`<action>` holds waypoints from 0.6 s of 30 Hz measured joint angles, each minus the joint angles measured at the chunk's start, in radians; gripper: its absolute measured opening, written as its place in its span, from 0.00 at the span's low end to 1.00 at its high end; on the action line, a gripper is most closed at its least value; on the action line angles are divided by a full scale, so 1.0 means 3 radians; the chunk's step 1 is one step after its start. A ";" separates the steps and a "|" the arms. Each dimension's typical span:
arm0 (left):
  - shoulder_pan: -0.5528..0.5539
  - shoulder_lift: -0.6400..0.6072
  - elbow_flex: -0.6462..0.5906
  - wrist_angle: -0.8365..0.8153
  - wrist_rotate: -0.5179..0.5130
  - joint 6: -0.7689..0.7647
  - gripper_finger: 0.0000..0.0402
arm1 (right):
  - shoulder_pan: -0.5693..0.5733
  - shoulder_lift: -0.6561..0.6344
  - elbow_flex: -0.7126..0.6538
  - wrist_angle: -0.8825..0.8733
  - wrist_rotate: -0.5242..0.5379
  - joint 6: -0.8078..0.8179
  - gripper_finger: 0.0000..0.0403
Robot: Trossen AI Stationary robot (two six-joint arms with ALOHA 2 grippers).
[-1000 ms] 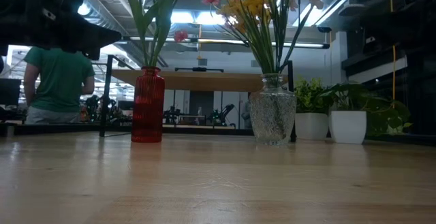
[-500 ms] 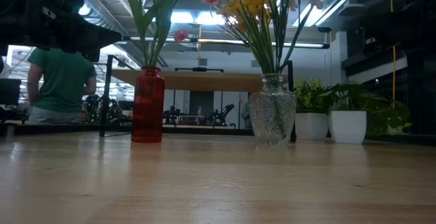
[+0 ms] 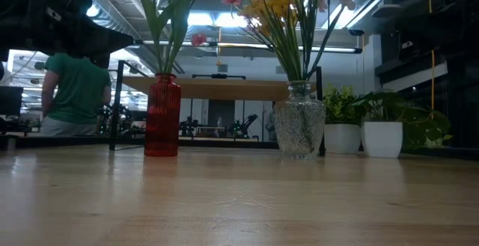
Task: Pick and place flowers into a vace then onto a shelf
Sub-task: Return to Home Position
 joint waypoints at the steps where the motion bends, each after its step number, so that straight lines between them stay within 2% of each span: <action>1: 0.0000 0.0000 0.0000 0.0000 0.0000 0.0000 0.01 | 0.0000 0.0000 0.0000 0.0000 0.0000 0.0015 0.06; 4: 0.0000 0.0000 0.0000 0.0000 0.0000 0.0000 0.01 | 0.0003 -0.0005 0.0000 -0.0001 -0.0008 0.0285 0.06; 18: 0.0000 0.0000 0.0000 0.0000 0.0000 0.0000 0.01 | 0.0003 -0.0005 0.0000 0.0000 -0.0008 0.0273 0.06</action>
